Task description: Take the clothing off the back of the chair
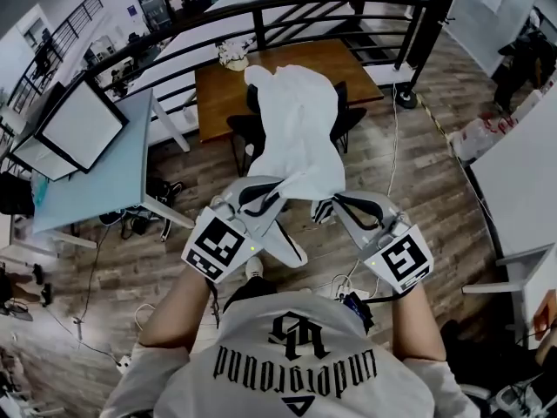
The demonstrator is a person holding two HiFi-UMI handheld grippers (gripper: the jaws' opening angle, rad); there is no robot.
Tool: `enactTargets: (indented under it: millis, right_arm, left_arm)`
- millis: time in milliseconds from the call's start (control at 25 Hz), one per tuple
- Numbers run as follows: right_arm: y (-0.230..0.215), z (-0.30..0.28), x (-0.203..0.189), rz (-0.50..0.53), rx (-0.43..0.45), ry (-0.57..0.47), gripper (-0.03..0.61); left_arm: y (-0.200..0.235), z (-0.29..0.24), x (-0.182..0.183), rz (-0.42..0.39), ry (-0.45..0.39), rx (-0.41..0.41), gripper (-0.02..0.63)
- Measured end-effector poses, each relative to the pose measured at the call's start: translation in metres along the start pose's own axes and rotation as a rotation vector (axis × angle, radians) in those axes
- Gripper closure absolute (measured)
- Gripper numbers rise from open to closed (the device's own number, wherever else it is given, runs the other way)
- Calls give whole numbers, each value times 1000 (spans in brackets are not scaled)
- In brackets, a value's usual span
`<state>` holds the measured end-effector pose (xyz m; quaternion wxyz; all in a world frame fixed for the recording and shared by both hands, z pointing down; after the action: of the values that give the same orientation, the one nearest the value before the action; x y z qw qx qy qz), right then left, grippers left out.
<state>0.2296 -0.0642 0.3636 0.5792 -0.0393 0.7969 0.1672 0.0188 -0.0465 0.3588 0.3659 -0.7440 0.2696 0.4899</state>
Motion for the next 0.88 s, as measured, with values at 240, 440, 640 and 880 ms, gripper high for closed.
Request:
enactTargets:
  millis: [240,440,640,880]
  right_arm:
    - [27,10,7,10,-11,-11,570]
    - [53,6,15,-1,-32,-9,571]
    - [91,-9,34,-7,-49,-1,571]
    - [139,-35,54,-33,-80,-2,571]
  left_arm:
    - [-15,22,6,-16,-26,-11,541]
    - [-17,46,-2,-14,-45,-35,541]
    - [-11,86,-11,-7,-72,-66,542]
    - [1,137,-26,-5,-96,-102,541]
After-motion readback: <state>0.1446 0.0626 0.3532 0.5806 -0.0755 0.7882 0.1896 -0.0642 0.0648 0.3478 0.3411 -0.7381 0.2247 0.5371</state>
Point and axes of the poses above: the fingertips, and each gripper's own axes: z backward along the fingers, y to its left, x out of its top, the point moved 9 cm from there along z, backward along the fingers, and after that the axes turned 7 degrees about x, right-handed, at the moved point
